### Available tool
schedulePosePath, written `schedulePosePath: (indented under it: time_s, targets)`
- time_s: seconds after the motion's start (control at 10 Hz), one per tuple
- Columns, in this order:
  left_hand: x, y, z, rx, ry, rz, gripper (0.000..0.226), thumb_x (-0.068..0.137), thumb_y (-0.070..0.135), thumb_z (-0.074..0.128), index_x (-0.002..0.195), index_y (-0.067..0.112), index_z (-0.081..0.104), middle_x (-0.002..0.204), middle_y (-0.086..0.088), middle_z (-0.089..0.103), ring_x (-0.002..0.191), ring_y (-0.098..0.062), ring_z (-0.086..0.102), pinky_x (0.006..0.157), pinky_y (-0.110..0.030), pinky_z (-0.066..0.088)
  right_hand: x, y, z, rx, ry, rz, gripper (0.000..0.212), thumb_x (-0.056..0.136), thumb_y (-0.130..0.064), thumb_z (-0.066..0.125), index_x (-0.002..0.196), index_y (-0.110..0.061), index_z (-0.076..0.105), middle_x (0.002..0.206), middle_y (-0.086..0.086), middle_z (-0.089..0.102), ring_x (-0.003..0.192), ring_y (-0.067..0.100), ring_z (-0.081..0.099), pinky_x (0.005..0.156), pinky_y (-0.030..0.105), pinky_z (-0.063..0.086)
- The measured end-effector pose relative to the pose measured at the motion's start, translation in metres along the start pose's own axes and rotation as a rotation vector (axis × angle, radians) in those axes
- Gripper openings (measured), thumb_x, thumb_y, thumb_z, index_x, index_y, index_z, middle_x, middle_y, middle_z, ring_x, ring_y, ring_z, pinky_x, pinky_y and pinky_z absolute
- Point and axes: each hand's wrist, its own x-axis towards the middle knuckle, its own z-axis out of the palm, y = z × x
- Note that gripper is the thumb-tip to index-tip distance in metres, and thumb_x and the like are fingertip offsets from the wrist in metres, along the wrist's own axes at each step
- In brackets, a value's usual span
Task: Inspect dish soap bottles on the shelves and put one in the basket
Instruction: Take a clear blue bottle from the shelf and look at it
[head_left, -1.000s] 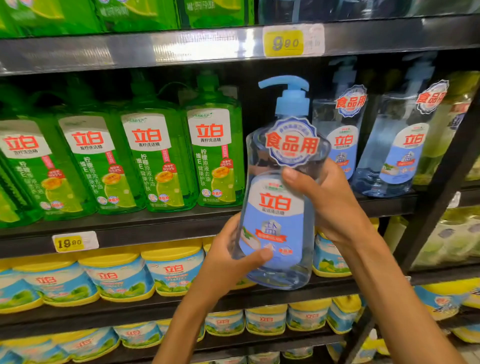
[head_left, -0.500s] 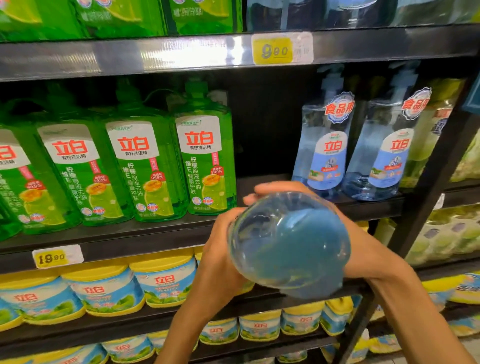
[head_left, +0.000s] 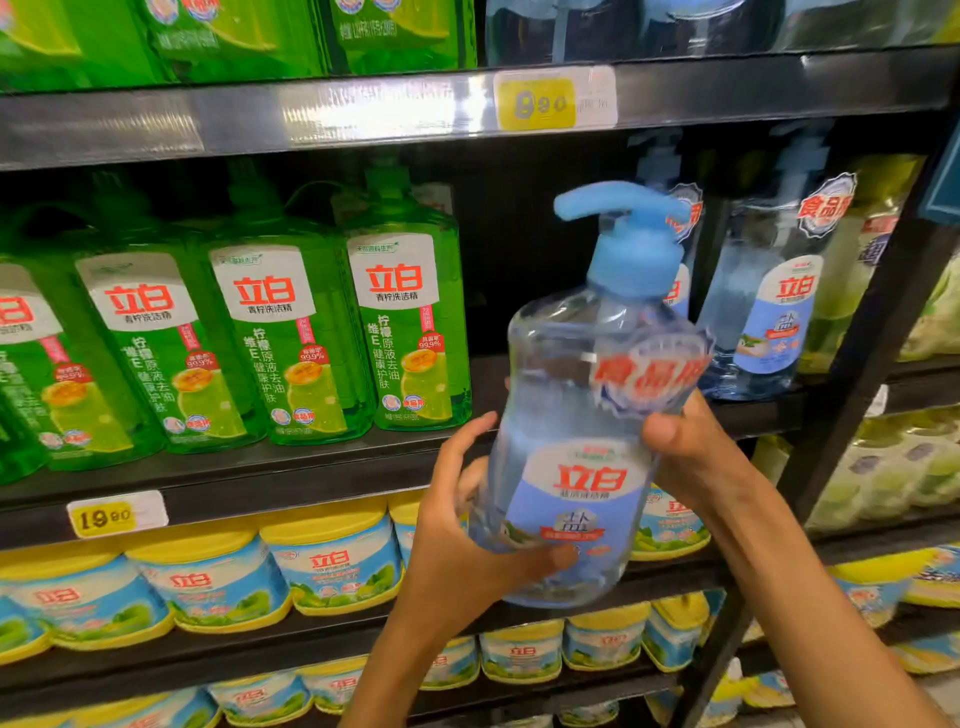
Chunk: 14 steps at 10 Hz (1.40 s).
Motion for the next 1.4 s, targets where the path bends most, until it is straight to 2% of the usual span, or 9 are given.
schedulePosePath:
  time_s: [0.1,0.4,0.6,0.8,1.0,1.1,1.2,1.3,1.4]
  targets:
    - [0.000,0.010,0.006,-0.161,0.010,-0.095,0.082,0.048,0.052,0.089,0.120,0.038,0.053,0.109,0.006,0.072,0.097,-0.015,0.071,0.070,-0.024,0.057,0.011,0.005,0.003,0.230,0.172,0.043,0.116,0.019,-0.055,0.095,0.119,-0.010,0.056,0.096,-0.001,0.075,0.086,0.018,0.072,0.073,0.035,0.061]
    - [0.004,0.026,0.000,-0.177,-0.083,-0.265,0.036,0.072,0.052,0.063,0.105,0.038,0.070,0.105,0.007,0.074,0.096,-0.012,0.070,0.071,-0.018,0.055,0.022,-0.006,0.013,0.406,0.339,0.080,0.062,0.079,-0.030,0.064,0.136,-0.010,0.051,0.125,0.014,0.064,0.113,0.031,0.063,0.091,0.044,0.054]
    - [0.004,0.048,-0.001,-0.417,-0.152,-0.281,0.051,0.104,0.021,0.027,0.093,0.005,0.074,0.052,-0.002,0.069,0.047,-0.002,0.066,0.051,-0.016,0.051,0.037,-0.015,0.015,0.307,0.325,0.283,0.021,0.090,-0.033,0.062,0.099,-0.018,0.074,0.105,0.012,0.074,0.100,0.027,0.070,0.083,0.038,0.057]
    - [0.003,0.083,-0.009,-0.653,-0.206,-0.429,0.034,0.081,0.041,0.067,0.110,0.024,0.073,0.112,-0.002,0.072,0.100,-0.017,0.070,0.070,-0.032,0.059,0.037,-0.026,0.015,0.181,0.154,0.304,0.039,0.103,-0.019,0.037,0.075,-0.011,0.062,0.050,0.000,0.068,0.043,0.006,0.065,0.040,0.014,0.047]
    - [0.009,0.082,-0.013,-0.611,-0.208,-0.475,0.028,0.085,0.037,0.057,0.105,0.030,0.074,0.113,0.001,0.072,0.102,-0.017,0.069,0.076,-0.032,0.059,0.001,-0.034,0.026,0.183,0.166,0.260,0.064,0.099,-0.007,0.001,0.061,-0.012,0.052,0.028,-0.001,0.045,0.042,0.002,0.053,0.046,0.006,0.040]
    - [0.006,0.077,-0.011,-0.446,-0.201,-0.472,0.030,0.069,0.040,0.067,0.096,0.034,0.077,0.104,0.004,0.074,0.095,-0.015,0.071,0.083,-0.036,0.058,0.004,-0.031,0.028,0.062,0.204,0.390,0.100,0.029,-0.054,0.093,0.098,0.009,0.057,0.052,0.024,0.061,0.039,0.003,0.056,0.056,0.009,0.044]
    - [0.002,0.070,-0.012,-0.242,-0.146,-0.469,0.050,0.057,0.041,0.072,0.103,0.020,0.074,0.101,0.000,0.075,0.090,-0.017,0.072,0.079,-0.032,0.059,0.028,-0.022,0.020,0.082,0.175,0.405,0.023,0.089,-0.038,0.063,0.077,-0.021,0.074,0.092,0.008,0.074,0.057,0.012,0.068,0.062,0.025,0.057]
    - [0.010,0.056,-0.001,-0.092,-0.107,-0.468,0.044,0.069,0.018,0.075,0.111,0.017,0.062,0.102,0.002,0.073,0.087,-0.014,0.070,0.069,-0.026,0.057,0.049,-0.015,0.011,-0.068,0.220,0.364,0.023,0.088,-0.039,0.064,0.083,-0.017,0.069,0.077,0.004,0.075,0.066,0.017,0.071,0.069,0.033,0.059]
    - [0.028,0.038,0.011,-0.046,0.046,-0.474,0.035,0.083,0.018,0.071,0.116,0.016,0.059,0.109,-0.002,0.071,0.096,-0.016,0.069,0.081,-0.031,0.057,0.058,-0.010,0.012,-0.167,0.283,0.210,0.041,0.082,-0.041,0.070,0.114,-0.018,0.058,0.096,0.002,0.075,0.081,0.015,0.074,0.069,0.030,0.058]
